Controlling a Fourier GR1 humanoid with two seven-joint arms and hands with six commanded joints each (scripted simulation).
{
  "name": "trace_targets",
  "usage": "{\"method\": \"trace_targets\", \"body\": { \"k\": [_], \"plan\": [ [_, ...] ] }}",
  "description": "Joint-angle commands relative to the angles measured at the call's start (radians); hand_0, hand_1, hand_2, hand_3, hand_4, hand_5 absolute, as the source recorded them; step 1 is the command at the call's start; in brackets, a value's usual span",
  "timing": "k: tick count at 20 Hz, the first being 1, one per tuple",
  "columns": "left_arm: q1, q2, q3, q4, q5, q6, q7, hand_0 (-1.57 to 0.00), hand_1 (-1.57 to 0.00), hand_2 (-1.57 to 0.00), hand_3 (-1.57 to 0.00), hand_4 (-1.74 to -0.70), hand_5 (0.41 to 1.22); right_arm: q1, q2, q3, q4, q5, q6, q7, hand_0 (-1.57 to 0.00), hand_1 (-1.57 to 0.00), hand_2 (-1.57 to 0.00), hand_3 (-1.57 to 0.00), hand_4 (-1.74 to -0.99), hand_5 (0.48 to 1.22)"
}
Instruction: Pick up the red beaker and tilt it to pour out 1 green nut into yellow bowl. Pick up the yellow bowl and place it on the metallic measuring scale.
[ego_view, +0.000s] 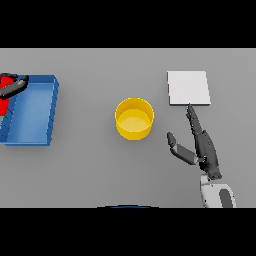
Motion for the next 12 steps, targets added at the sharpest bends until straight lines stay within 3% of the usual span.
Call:
{"method": "trace_targets", "body": {
  "k": [1,4,6,8,11,12],
  "plan": [
    [-0.001,0.009,-0.010,0.010,-0.017,-0.006,0.009,-0.31,-0.28,-0.27,-0.28,-0.84,0.632,-0.008,-0.003,-0.001,-0.002,0.009,-0.008,0.005,0.00,0.00,0.00,0.00,-1.155,0.670],
    [-0.010,0.012,-0.038,0.031,-0.065,0.011,0.001,-0.16,-0.14,-0.14,-0.14,-0.80,0.627,-0.015,-0.008,0.003,-0.004,0.033,-0.021,0.014,0.00,0.00,0.00,0.00,-1.158,0.665],
    [-0.017,0.018,-0.035,0.048,-0.077,0.029,-0.039,-0.10,-0.09,-0.09,-0.09,-0.78,0.631,-0.017,0.000,0.008,0.002,0.043,-0.030,0.018,0.00,0.00,0.00,0.00,-1.154,0.657],
    [-0.011,0.001,-0.032,0.032,-0.070,0.051,-0.074,-0.06,-0.06,-0.06,-0.06,-0.78,0.633,-0.030,-0.015,0.017,-0.014,0.090,-0.045,0.085,0.00,0.00,0.00,0.00,-1.131,0.631],
    [0.001,-0.015,-0.013,0.000,-0.041,0.066,-0.094,-0.03,-0.03,-0.03,-0.03,-0.79,0.652,-0.082,-0.077,0.049,-0.011,0.116,0.028,0.065,0.00,0.00,0.00,0.00,-1.080,0.662],
    [0.004,-0.023,-0.013,-0.011,-0.034,0.066,-0.091,-0.03,-0.02,-0.02,-0.02,-0.79,0.657,-0.119,-0.107,0.065,0.002,0.141,0.059,0.088,0.00,0.00,0.00,0.00,-1.088,0.665]
  ]
}}
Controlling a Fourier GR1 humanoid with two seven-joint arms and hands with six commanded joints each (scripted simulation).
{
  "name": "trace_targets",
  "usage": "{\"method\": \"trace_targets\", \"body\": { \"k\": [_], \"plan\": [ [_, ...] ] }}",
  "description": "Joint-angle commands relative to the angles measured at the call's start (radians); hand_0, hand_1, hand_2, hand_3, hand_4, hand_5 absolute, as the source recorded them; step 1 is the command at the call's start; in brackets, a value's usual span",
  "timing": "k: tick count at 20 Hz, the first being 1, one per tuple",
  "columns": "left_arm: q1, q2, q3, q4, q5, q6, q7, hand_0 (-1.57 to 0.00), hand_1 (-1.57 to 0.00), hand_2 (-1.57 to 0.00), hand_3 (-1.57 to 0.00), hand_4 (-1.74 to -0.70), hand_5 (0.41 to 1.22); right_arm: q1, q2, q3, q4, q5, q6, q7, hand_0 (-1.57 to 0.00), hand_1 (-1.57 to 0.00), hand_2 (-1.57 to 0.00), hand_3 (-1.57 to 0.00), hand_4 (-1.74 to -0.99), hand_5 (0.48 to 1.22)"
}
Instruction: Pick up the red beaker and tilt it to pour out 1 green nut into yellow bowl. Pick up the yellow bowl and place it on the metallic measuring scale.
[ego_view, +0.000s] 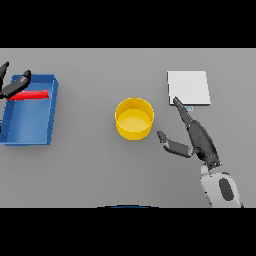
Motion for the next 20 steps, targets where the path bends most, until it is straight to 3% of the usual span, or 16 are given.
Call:
{"method": "trace_targets", "body": {
  "k": [1,3,7,11,17,20],
  "plan": [
    [-0.003,-0.008,0.000,0.002,0.003,0.004,-0.012,-0.02,-0.02,-0.02,-0.02,-0.80,0.661,-0.025,-0.035,0.021,0.003,0.049,0.015,0.014,0.00,0.00,0.00,0.00,-1.103,0.662],
    [0.006,-0.009,0.002,-0.016,0.011,-0.001,0.006,-0.01,-0.01,-0.01,-0.01,-0.80,0.673,-0.079,-0.098,0.061,0.030,0.142,0.045,0.039,0.00,0.00,0.00,0.00,-1.128,0.637],
    [0.020,-0.023,-0.006,-0.043,0.012,0.001,0.020,0.00,0.00,0.00,0.00,-0.81,0.688,-0.234,-0.184,0.166,0.087,0.299,0.125,0.029,0.00,0.00,0.00,0.00,-1.150,0.630],
    [0.015,-0.021,-0.002,-0.022,0.014,-0.006,0.013,0.00,0.00,0.00,0.00,-0.81,0.687,-0.343,-0.235,0.257,0.160,0.389,0.189,-0.055,0.00,0.00,0.00,0.00,-1.167,0.639],
    [0.022,-0.009,0.006,-0.029,0.022,-0.018,0.005,0.00,0.00,0.00,0.00,-0.81,0.695,-0.491,-0.219,0.361,0.316,0.466,0.256,-0.119,0.00,0.00,0.00,0.00,-1.156,0.642],
    [0.016,-0.009,0.009,-0.032,0.026,-0.021,0.016,0.00,0.00,0.00,0.00,-0.81,0.693,-0.559,-0.198,0.401,0.386,0.483,0.310,-0.122,0.00,0.00,0.00,0.00,-1.157,0.652]
  ]
}}
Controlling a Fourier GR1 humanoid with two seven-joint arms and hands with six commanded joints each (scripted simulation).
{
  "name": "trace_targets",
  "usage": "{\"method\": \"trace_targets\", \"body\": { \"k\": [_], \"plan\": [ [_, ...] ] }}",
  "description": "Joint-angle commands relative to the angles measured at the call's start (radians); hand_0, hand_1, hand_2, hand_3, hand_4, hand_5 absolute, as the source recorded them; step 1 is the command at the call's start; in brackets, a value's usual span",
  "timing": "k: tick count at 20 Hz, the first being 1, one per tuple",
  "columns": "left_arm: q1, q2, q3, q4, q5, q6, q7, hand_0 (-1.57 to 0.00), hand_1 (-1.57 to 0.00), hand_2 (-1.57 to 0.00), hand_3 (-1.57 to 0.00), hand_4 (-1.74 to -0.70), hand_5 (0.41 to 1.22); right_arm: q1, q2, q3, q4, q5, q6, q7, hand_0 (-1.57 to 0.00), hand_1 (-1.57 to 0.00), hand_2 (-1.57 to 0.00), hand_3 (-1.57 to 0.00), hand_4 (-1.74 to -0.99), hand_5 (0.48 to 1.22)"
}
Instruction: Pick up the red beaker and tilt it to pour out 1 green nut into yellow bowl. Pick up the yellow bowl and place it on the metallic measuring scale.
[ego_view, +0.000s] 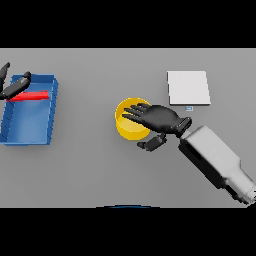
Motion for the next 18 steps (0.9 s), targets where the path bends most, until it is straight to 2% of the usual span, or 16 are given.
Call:
{"method": "trace_targets", "body": {
  "k": [1,4,8,10,12,14,15,16,17,18],
  "plan": [
    [0.006,0.002,0.001,0.006,-0.002,-0.001,-0.006,0.00,0.00,0.00,0.00,-0.81,0.696,-0.012,0.006,0.013,0.014,0.005,0.020,0.002,0.00,0.00,0.00,0.00,-1.161,0.658],
    [0.006,0.012,-0.002,0.001,-0.007,-0.009,-0.005,0.00,0.00,0.00,0.00,-0.81,0.700,-0.046,0.016,0.046,0.049,0.022,0.061,0.002,0.00,0.00,0.00,0.00,-1.164,0.670],
    [0.012,0.021,0.002,0.004,-0.007,-0.013,-0.014,0.00,0.00,0.00,0.00,-0.80,0.703,-0.102,0.038,0.073,0.137,0.042,0.085,0.002,0.00,0.00,0.00,0.00,-1.181,0.674],
    [-0.001,0.024,0.001,0.015,-0.007,-0.020,-0.020,0.00,0.00,0.00,0.00,-0.80,0.704,-0.099,0.039,0.083,0.143,0.046,0.092,-0.005,0.00,0.00,0.00,-0.01,-1.186,0.684],
    [0.005,0.017,-0.002,0.016,-0.007,-0.020,-0.010,0.00,0.00,0.00,0.00,-0.79,0.711,-0.113,0.044,0.081,0.167,0.041,0.103,-0.002,0.00,0.00,0.00,-0.02,-1.195,0.708],
    [0.016,0.021,-0.001,0.009,-0.006,-0.021,-0.029,0.00,0.00,0.00,0.00,-0.79,0.714,-0.115,0.068,0.083,0.199,0.049,0.086,0.023,0.00,-0.01,-0.04,-0.08,-1.234,0.770],
    [0.001,0.018,-0.001,0.026,-0.012,-0.014,-0.023,0.00,0.00,0.00,0.00,-0.79,0.712,-0.118,0.065,0.083,0.199,0.050,0.085,0.017,-0.05,-0.06,-0.09,-0.13,-1.261,0.809],
    [0.002,0.017,-0.002,0.022,-0.012,-0.013,-0.029,0.00,0.00,0.00,0.00,-0.79,0.711,-0.119,0.058,0.081,0.200,0.048,0.082,0.000,-0.19,-0.18,-0.19,-0.21,-1.309,0.891],
    [-0.001,0.018,-0.002,0.024,-0.010,-0.017,-0.024,0.00,0.00,0.00,0.00,-0.79,0.710,-0.119,0.059,0.086,0.205,0.054,0.069,-0.013,-0.45,-0.41,-0.35,-0.32,-1.363,0.957],
    [0.010,0.016,-0.005,0.012,-0.010,-0.017,-0.028,0.00,0.00,0.00,0.00,-0.79,0.710,-0.117,0.054,0.084,0.197,0.047,0.070,-0.026,-0.68,-0.64,-0.59,-0.57,-1.435,1.010]
  ]
}}
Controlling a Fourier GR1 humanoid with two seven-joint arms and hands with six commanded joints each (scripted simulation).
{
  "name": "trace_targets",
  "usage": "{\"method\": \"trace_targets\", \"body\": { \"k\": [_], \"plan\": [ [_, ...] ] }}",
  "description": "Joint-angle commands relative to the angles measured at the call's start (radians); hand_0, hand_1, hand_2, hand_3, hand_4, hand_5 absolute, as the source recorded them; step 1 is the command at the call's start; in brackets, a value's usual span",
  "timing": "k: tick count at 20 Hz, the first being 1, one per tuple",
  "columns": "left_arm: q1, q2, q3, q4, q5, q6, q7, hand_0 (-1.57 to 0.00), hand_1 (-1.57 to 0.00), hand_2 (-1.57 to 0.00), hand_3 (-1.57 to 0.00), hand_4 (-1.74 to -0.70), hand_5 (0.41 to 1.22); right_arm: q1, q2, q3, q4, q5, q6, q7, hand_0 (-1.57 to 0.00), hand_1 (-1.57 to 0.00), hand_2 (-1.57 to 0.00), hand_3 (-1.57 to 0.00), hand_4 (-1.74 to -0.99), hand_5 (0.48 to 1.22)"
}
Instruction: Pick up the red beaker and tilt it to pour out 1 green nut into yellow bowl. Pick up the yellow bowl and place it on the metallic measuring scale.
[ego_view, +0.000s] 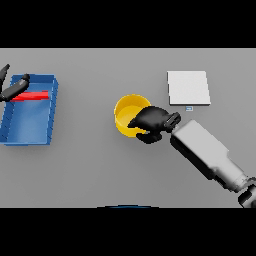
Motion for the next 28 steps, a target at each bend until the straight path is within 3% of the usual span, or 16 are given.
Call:
{"method": "trace_targets", "body": {
  "k": [1,3,6,9,12,16,21,24,28],
  "plan": [
    [-0.008,0.004,0.002,0.007,-0.001,-0.001,0.001,0.00,0.00,0.00,0.00,-0.79,0.710,-0.007,0.008,-0.002,0.001,-0.004,0.002,0.001,-0.86,-0.83,-0.79,-0.68,-1.492,1.052],
    [-0.015,0.003,0.001,0.019,-0.006,0.003,-0.002,0.00,0.00,0.00,0.00,-0.79,0.707,-0.004,-0.002,0.003,-0.017,-0.010,0.022,-0.001,-1.11,-1.09,-1.07,-0.88,-1.578,1.113],
    [-0.021,0.008,0.002,0.024,-0.006,-0.001,-0.010,0.00,0.00,0.00,0.00,-0.78,0.711,0.000,-0.013,0.000,-0.032,-0.026,0.052,0.005,-1.34,-1.33,-1.25,-1.07,-1.658,1.166],
    [-0.023,0.003,-0.002,0.030,-0.011,0.003,-0.016,0.00,0.00,0.00,0.00,-0.78,0.712,-0.005,-0.017,0.002,-0.041,-0.032,0.069,0.019,-1.45,-1.45,-1.33,-1.17,-1.698,1.193],
    [-0.004,0.007,0.002,0.016,-0.006,0.001,-0.011,0.00,0.00,0.00,0.00,-0.78,0.703,-0.014,-0.029,-0.012,-0.063,-0.049,0.076,0.014,-1.51,-1.51,-1.39,-1.20,-1.719,1.207],
    [-0.013,0.011,-0.002,0.000,-0.007,-0.001,-0.010,0.00,0.00,0.00,0.00,-0.77,0.707,-0.022,-0.074,-0.047,-0.135,-0.079,0.131,0.051,-1.55,-1.54,-1.46,-1.16,-1.732,1.215],
    [-0.026,0.014,0.014,0.011,0.018,-0.017,0.004,0.00,0.00,0.00,0.00,-0.79,0.702,-0.016,-0.117,-0.083,-0.234,-0.092,0.174,0.141,-1.56,-1.56,-1.45,-1.20,-1.738,1.219],
    [-0.031,0.002,0.010,0.004,0.018,-0.010,0.009,0.00,0.00,0.00,0.00,-0.80,0.704,-0.013,-0.137,-0.094,-0.249,-0.094,0.171,0.151,-1.57,-1.57,-1.51,-1.18,-1.739,1.219],
    [-0.026,0.002,0.020,-0.001,0.035,-0.017,0.023,0.00,0.00,0.00,0.00,-0.82,0.717,-0.055,-0.157,-0.148,-0.207,-0.104,0.148,0.177,-1.54,-1.57,-1.49,-1.18,-1.740,1.220]
  ]
}}
